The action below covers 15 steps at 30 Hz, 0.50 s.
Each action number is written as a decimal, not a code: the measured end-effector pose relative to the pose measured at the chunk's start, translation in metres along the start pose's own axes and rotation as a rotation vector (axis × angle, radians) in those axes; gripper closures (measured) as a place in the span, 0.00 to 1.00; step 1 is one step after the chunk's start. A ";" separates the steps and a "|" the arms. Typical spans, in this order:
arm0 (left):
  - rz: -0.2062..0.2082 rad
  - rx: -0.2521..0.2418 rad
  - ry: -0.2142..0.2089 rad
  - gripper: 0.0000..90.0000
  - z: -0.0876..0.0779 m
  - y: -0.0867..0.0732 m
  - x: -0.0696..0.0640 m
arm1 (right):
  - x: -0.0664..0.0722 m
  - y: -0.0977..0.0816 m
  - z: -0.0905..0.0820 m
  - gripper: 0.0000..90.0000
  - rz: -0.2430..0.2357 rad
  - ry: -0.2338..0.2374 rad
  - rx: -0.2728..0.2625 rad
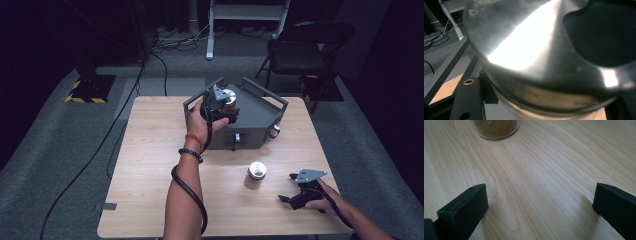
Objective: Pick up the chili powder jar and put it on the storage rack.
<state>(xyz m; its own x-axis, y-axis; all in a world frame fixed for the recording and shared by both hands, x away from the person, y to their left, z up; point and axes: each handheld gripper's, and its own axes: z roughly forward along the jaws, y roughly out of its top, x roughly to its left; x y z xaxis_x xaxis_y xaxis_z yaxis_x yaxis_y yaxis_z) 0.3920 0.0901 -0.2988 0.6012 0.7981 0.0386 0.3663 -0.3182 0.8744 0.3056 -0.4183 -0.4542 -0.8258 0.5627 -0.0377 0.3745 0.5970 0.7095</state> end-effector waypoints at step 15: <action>0.006 0.034 0.006 0.35 0.034 0.003 0.004 | 0.000 0.000 0.000 0.00 0.000 0.001 0.000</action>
<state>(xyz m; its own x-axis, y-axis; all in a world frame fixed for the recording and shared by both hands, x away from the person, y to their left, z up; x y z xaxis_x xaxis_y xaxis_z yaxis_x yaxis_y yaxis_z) 0.4195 0.0754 -0.3125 0.5990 0.7994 0.0470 0.3865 -0.3400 0.8573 0.3056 -0.4186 -0.4542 -0.8263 0.5620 -0.0372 0.3743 0.5972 0.7095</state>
